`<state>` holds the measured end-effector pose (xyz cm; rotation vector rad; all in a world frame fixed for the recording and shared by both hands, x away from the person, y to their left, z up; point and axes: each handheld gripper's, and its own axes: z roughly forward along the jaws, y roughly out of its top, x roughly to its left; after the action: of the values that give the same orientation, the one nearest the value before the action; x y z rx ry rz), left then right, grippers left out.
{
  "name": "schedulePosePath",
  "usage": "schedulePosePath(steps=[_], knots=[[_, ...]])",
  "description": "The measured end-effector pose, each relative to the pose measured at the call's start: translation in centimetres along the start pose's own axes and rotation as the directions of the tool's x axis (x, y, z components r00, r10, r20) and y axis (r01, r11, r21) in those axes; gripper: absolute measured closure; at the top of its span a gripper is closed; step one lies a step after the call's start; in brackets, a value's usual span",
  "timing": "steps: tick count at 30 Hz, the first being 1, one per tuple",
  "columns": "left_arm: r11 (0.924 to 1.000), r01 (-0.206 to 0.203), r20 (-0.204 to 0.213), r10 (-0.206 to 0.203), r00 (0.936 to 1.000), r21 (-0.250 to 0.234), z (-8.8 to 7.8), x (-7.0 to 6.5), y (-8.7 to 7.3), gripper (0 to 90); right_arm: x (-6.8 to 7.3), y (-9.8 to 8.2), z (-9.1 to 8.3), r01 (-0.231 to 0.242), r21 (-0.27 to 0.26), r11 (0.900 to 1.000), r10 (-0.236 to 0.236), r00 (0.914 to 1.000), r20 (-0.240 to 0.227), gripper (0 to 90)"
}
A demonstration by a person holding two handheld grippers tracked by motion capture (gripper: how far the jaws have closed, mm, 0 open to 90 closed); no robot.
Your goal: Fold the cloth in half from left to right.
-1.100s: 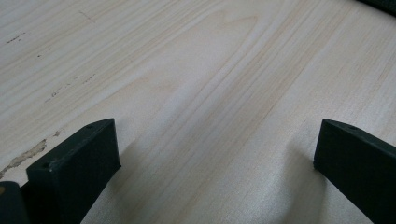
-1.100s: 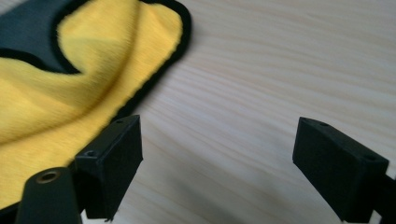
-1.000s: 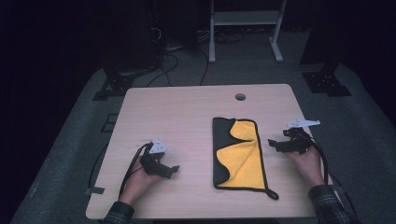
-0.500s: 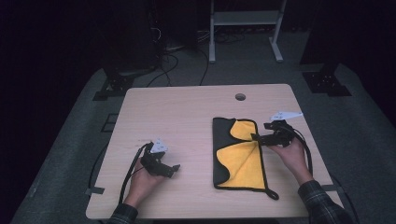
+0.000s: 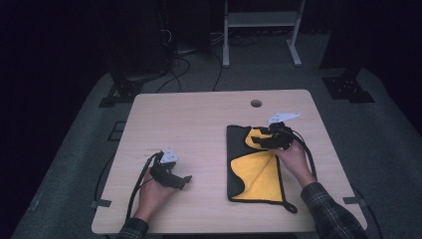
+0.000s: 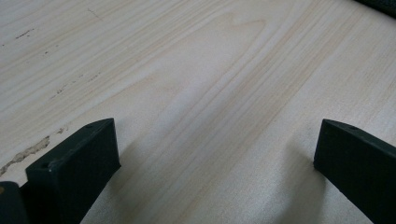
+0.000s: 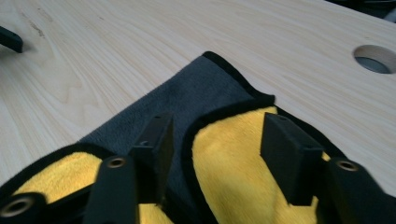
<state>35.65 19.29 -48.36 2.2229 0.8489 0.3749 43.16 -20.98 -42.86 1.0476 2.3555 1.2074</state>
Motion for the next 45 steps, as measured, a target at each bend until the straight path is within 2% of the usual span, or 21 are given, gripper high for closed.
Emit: schedulePosePath(steps=[4, 7, 15, 16, 20, 24, 26, 31, 34, 36, 41, 45], knots=[[1.0000, 0.000, 0.000, 0.000, 1.0000, 0.003, 0.0, 0.0, 0.0, 0.0, 0.3, 0.2, 1.2, 0.016, 0.006, 1.000, -0.016, 0.9998, -0.008, 51.3], [1.0000, -0.001, 0.000, 0.001, 1.0000, 0.003, 0.0, 0.0, 0.0, 0.0, 0.6, 0.1, 2.2, 0.037, 0.033, 0.999, -0.037, 0.9993, -0.011, 55.0], [1.0000, -0.001, 0.000, 0.001, 1.0000, 0.003, 0.0, 0.0, 0.0, 0.0, 1.3, -0.4, 4.4, 0.049, 0.093, 0.994, -0.047, 0.9986, -0.026, 58.2], [1.0000, -0.001, 0.000, 0.001, 1.0000, 0.003, 0.0, 0.0, 0.0, 0.0, 1.6, -0.5, 5.0, 0.062, 0.114, 0.992, -0.059, 0.9980, -0.021, 59.0], [1.0000, -0.001, 0.000, 0.001, 1.0000, 0.003, 0.0, 0.0, 0.0, 0.0, 1.9, -0.7, 5.6, 0.088, 0.142, 0.986, -0.090, 0.9958, 0.012, 62.8], [1.0000, -0.001, 0.000, 0.001, 1.0000, 0.003, 0.0, 0.0, 0.0, 0.0, 1.9, -0.8, 5.6, 0.104, 0.145, 0.984, -0.109, 0.9936, 0.028, 77.6], [1.0000, -0.001, 0.000, 0.001, 1.0000, 0.003, 0.0, 0.0, 0.0, 0.0, 1.9, -0.7, 5.4, 0.103, 0.138, 0.985, -0.108, 0.9937, 0.031, 81.3], [1.0000, 0.000, 0.000, 0.000, 1.0000, 0.003, 0.0, 0.0, 0.0, 0.0, 1.3, -0.3, 4.2, 0.073, 0.093, 0.993, -0.075, 0.9970, 0.018, 82.7], [1.0000, -0.001, 0.000, 0.001, 1.0000, 0.003, 0.0, 0.0, 0.0, 0.0, 0.2, 0.3, 2.8, 0.026, 0.044, 0.999, -0.026, 0.9995, 0.016, 82.7], [1.0000, -0.001, 0.000, 0.001, 1.0000, 0.003, 0.0, 0.0, 0.0, 0.0, -0.1, 0.4, 2.5, 0.022, 0.039, 0.999, -0.023, 0.9995, 0.022, 82.7], [1.0000, -0.001, 0.000, 0.001, 1.0000, 0.003, 0.0, 0.0, 0.0, 0.0, -2.5, 0.5, 1.2, -0.054, -0.011, 0.998, 0.055, 0.9973, 0.048, 82.6], [1.0000, 0.000, 0.000, 0.000, 1.0000, 0.003, 0.0, 0.0, 0.0, 0.0, -4.0, -0.1, 0.9, -0.093, -0.010, 0.996, 0.094, 0.9931, 0.070, 82.6]])
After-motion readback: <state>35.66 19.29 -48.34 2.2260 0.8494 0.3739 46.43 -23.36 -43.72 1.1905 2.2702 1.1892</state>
